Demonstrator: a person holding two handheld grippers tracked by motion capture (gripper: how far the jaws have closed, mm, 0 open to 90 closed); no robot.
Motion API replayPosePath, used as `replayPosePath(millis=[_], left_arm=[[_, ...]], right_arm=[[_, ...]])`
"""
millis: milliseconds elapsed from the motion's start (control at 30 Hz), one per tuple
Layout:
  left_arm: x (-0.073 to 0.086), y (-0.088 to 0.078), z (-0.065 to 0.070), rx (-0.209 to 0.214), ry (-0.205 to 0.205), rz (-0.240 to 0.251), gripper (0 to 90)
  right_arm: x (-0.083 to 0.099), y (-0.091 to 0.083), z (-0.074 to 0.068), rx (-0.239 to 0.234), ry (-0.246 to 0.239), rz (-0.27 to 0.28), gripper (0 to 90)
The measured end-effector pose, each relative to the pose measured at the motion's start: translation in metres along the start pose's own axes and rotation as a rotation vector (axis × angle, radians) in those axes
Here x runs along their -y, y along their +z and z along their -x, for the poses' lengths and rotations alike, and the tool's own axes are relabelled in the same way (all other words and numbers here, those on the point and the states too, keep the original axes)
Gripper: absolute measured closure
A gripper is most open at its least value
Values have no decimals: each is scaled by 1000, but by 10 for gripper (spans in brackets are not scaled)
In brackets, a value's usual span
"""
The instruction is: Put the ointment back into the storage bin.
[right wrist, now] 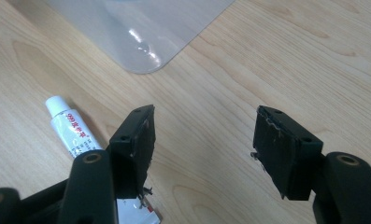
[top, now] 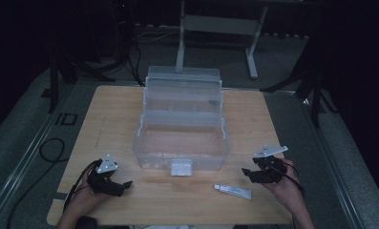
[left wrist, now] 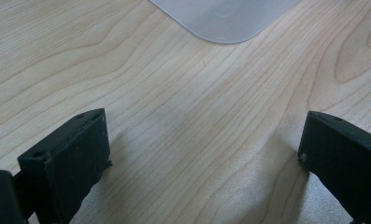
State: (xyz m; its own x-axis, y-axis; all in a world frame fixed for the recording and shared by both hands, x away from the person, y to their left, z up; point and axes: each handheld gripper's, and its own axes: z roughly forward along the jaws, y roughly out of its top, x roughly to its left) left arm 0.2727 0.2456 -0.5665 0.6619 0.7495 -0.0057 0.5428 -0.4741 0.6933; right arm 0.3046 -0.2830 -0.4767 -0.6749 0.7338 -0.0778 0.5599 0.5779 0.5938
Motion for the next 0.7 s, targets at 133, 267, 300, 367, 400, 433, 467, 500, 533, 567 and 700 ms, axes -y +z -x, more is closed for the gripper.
replayPosePath(millis=[133, 267, 300, 367, 400, 433, 467, 500, 533, 567, 700], left_arm=[[0, 0, 0, 0, 0, 0, 26], [0, 0, 0, 0, 0, 0, 25], [0, 0, 0, 0, 0, 0, 25], [0, 0, 0, 0, 0, -1, 25], [0, 0, 0, 0, 1, -1, 26], [0, 0, 0, 0, 0, 0, 25], [0, 0, 0, 0, 0, 0, 25], [0, 0, 0, 0, 0, 0, 25], [0, 0, 0, 0, 1, -1, 25], [0, 0, 0, 0, 0, 0, 25], [0, 0, 0, 0, 0, 0, 25]], right_arm=[[-4, 0, 0, -14, -17, -28, 386], [-8, -1, 0, -16, -42, -51, 386], [-9, -2, 0, -17, -49, -54, 387], [-11, -2, -1, -19, -61, -58, 395], [-12, -3, -1, -24, -64, -60, 396], [-13, -3, -2, -26, -69, -63, 396], [-13, -3, -2, -26, -69, -63, 396], [-13, -3, -2, -27, -74, -66, 396], [-15, -2, -3, -34, -88, -77, 395], [-16, -2, -4, -37, -90, -82, 395], [-18, -1, -5, -59, -100, -89, 395]])
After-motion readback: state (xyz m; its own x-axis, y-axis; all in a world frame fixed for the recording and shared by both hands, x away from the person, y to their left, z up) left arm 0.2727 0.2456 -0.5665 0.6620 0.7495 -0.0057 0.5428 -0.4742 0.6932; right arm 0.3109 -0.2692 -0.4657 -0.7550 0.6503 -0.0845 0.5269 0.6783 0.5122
